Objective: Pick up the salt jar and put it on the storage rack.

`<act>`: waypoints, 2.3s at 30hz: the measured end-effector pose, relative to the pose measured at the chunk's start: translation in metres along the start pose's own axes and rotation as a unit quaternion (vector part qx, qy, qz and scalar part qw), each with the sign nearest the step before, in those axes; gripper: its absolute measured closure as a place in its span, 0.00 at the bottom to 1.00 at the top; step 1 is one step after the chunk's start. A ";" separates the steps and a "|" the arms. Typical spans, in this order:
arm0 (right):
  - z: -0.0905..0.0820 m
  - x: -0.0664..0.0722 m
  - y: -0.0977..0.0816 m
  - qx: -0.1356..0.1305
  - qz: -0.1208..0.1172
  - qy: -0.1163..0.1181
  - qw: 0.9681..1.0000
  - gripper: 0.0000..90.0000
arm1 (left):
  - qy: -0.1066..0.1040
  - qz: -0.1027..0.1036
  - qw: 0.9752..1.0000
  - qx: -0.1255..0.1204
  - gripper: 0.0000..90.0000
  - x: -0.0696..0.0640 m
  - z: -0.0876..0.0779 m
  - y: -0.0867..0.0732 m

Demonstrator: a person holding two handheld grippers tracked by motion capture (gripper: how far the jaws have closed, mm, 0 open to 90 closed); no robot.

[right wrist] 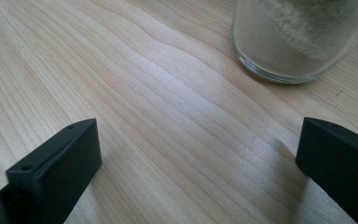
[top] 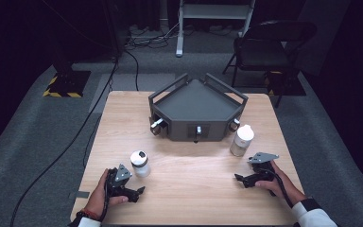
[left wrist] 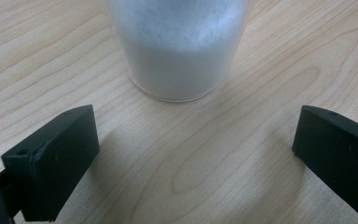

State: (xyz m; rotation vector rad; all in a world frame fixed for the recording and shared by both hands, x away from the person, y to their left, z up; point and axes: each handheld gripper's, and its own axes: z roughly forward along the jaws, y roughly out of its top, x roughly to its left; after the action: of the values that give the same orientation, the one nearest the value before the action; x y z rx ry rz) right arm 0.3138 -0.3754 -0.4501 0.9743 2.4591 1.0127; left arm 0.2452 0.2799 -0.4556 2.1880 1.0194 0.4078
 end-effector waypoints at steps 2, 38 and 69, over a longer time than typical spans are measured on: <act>0.000 0.000 0.000 0.000 0.000 0.000 1.000 0.00 | -0.001 0.001 1.000 -0.001 0.00 0.001 0.000 0.000; 0.000 -0.002 0.000 0.000 -0.005 0.004 1.000 0.00 | 0.009 0.000 1.000 -0.003 0.00 -0.003 -0.003 -0.003; 0.000 -0.002 0.000 0.000 -0.004 0.004 1.000 0.00 | 0.009 -0.034 0.995 -0.094 0.01 -0.001 -0.016 -0.003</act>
State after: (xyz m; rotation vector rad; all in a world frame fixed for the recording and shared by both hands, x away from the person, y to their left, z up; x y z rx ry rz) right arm 0.3151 -0.3764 -0.4499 0.9625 2.4672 1.0154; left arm 0.2346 0.2880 -0.4465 1.9799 1.0191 0.4734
